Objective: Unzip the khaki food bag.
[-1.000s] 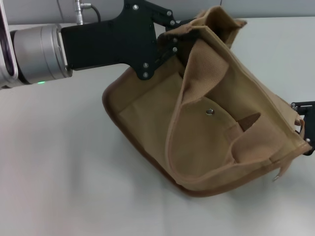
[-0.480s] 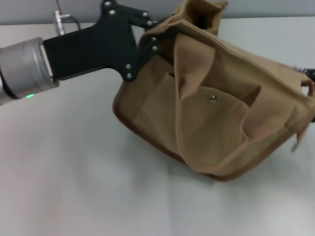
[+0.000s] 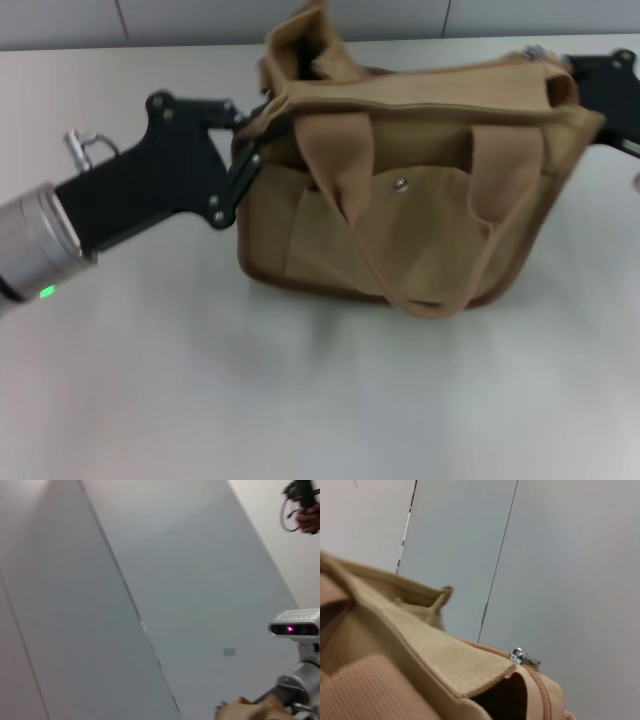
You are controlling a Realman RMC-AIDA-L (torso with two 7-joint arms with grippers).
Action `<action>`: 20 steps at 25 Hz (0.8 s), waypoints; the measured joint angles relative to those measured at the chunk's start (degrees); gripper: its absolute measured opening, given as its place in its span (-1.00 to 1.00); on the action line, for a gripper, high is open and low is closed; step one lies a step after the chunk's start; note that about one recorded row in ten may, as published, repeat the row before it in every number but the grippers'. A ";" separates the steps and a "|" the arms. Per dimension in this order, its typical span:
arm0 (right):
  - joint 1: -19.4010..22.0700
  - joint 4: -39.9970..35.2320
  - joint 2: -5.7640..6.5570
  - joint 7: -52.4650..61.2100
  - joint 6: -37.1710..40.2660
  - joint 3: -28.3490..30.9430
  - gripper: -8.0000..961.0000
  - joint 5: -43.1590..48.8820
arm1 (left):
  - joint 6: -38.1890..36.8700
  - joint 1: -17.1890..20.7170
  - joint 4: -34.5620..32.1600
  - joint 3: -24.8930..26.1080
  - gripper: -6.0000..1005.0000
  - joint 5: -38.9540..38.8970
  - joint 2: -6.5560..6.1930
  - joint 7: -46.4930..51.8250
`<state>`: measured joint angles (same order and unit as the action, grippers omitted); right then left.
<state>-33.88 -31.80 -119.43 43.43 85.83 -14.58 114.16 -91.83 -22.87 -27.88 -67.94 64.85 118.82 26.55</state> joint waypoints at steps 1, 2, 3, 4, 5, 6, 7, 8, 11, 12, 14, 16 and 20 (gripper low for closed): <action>-0.79 0.59 0.06 0.01 -1.22 -0.74 -0.81 0.00 | -0.34 0.06 1.73 0.00 -0.92 -0.31 0.01 -1.00; -1.56 1.14 0.09 0.01 -2.44 -1.73 -0.82 -0.01 | -0.74 0.17 3.33 0.00 -0.92 -0.48 0.02 -1.94; -2.14 1.61 0.09 0.02 -3.58 -3.03 -0.82 -0.07 | -1.52 0.40 5.01 0.01 -0.92 -0.50 0.07 -3.27; -2.50 1.88 0.08 -0.03 -4.41 -4.28 -0.83 -0.18 | -2.11 0.70 6.24 0.04 -0.92 -0.72 0.16 -4.32; -2.75 2.15 0.05 -0.15 -5.25 -5.66 -0.83 -0.29 | -2.61 1.03 7.30 -0.03 -0.92 -1.29 0.24 -5.30; -2.79 2.52 -0.03 -0.61 -5.79 -6.73 -0.83 -0.48 | -2.89 1.37 8.35 -0.13 -0.92 -2.71 0.31 -5.89; -2.72 3.01 -0.09 -1.15 -6.27 -7.59 -0.83 -1.04 | -3.05 1.58 9.06 -0.22 -0.92 -3.54 0.34 -6.16; -2.56 3.52 -0.11 -1.57 -6.66 -8.22 -0.84 -1.69 | -3.40 1.84 10.13 -0.45 -0.92 -5.13 0.35 -6.19; -1.42 3.99 -0.13 -1.83 -6.65 -8.43 -0.85 -4.27 | -4.09 2.25 11.34 -0.58 -0.79 -6.55 0.27 -5.56; -0.86 3.87 -0.11 -1.76 -6.11 -8.43 -0.85 -4.99 | -4.20 2.40 11.35 -0.55 -0.75 -6.56 0.22 -5.23; 0.63 3.66 0.00 -1.55 -4.49 -8.43 -0.86 -6.89 | -4.46 2.78 11.18 -0.40 -0.67 -6.56 0.12 -4.86; 2.56 3.63 0.08 -1.56 -2.35 -8.26 -0.67 -9.67 | -5.30 3.29 10.99 -0.17 -0.59 -6.56 0.01 -4.77; 7.84 3.71 0.07 -1.67 3.63 -8.22 -0.30 -18.32 | -7.83 4.58 10.91 0.39 -0.23 -7.11 -0.10 -4.42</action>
<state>-26.03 -28.09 -119.36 41.77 89.46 -22.80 95.84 -99.66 -18.29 -16.97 -67.55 57.74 118.72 22.13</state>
